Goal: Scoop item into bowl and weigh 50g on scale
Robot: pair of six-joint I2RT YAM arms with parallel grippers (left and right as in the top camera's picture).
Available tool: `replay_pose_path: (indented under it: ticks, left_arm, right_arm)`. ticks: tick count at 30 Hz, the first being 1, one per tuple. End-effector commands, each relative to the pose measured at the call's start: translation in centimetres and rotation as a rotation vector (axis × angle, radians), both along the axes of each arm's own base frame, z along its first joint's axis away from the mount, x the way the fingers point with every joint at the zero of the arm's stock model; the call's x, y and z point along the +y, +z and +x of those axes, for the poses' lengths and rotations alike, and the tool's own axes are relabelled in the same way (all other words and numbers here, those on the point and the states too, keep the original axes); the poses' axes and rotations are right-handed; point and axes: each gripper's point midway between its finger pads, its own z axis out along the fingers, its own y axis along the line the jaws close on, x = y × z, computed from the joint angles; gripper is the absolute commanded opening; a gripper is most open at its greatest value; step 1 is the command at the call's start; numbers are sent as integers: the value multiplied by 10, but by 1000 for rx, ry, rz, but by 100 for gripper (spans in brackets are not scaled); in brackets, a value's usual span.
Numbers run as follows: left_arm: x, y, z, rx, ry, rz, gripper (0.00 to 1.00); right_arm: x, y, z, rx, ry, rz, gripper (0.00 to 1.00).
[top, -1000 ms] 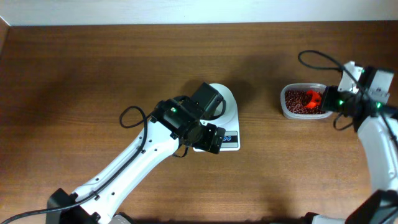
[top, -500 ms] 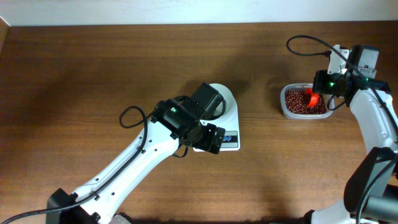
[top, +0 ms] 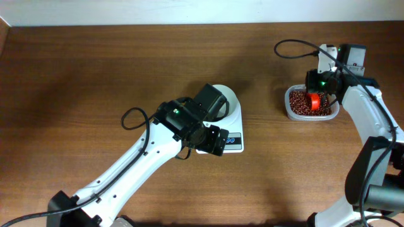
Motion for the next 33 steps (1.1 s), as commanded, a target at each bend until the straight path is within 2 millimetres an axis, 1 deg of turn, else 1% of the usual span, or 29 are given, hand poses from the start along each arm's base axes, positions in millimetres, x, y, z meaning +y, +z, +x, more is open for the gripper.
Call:
replay_pose_path:
  ticks: [1, 4, 5, 6, 7, 9, 10, 12, 14, 20, 23, 25, 26, 28, 29, 30, 31, 32, 33]
  left_arm:
    - [0, 4, -2, -9, -12, -14, 99]
    - [0, 4, -2, -9, -12, -14, 99]
    - [0, 4, -2, -9, -12, -14, 99]
    - [0, 4, -2, -9, -12, -14, 99]
    - [0, 4, -2, -9, -12, -14, 99]
    - [0, 4, -2, -9, -12, -14, 99]
    - [0, 4, -2, -9, -12, -14, 99]
    - [0, 4, -2, -9, -12, -14, 99]
    - [0, 4, -2, -9, -12, -14, 99]
    - [0, 4, -2, -9, -12, -14, 99]
    - [0, 4, -2, -9, -12, -14, 99]
    - [0, 4, -2, -9, -12, -14, 99]
    - [0, 4, -2, -9, -12, -14, 99]
    - [0, 4, -2, -9, -12, -14, 99]
    - [0, 4, -2, -9, -12, -14, 99]
    - [0, 4, -2, -9, -12, -14, 99]
    - [0, 4, -2, -9, -12, -14, 99]
    - [0, 4, -2, -9, -12, -14, 99]
    - [0, 4, -2, -9, -12, -14, 99]
  right_arm:
    - [-2, 7, -1, 28, -10, -14, 45]
    - [-5, 39, 1, 26, -19, -29, 51]
    - [-7, 50, 0, 39, -25, -35, 51]
    - [-7, 57, -2, 50, -27, -37, 52]
    - [-9, 66, -6, 68, -34, -44, 54]
    - [-14, 77, -17, 119, -54, -71, 56]
    - [-13, 75, -22, 146, -54, -70, 55]
    - [-12, 69, -27, 171, -53, -66, 54]
    - [-12, 61, -27, 189, -52, -64, 51]
    - [-13, 39, -23, 230, -51, -58, 51]
    - [-12, 25, -25, 263, -55, -50, 52]
    - [-12, 13, -26, 291, -54, -46, 58]
    - [-12, 8, -26, 304, -53, -44, 58]
    - [-12, 4, -26, 312, -53, -44, 54]
    - [-12, 4, -26, 313, -53, -43, 54]
    - [-12, 4, -27, 317, -53, -43, 55]
    - [-12, 3, -29, 327, -53, -42, 62]
    - [-12, 2, -33, 341, -52, -40, 66]
    - [-11, 2, -34, 348, -52, -39, 66]
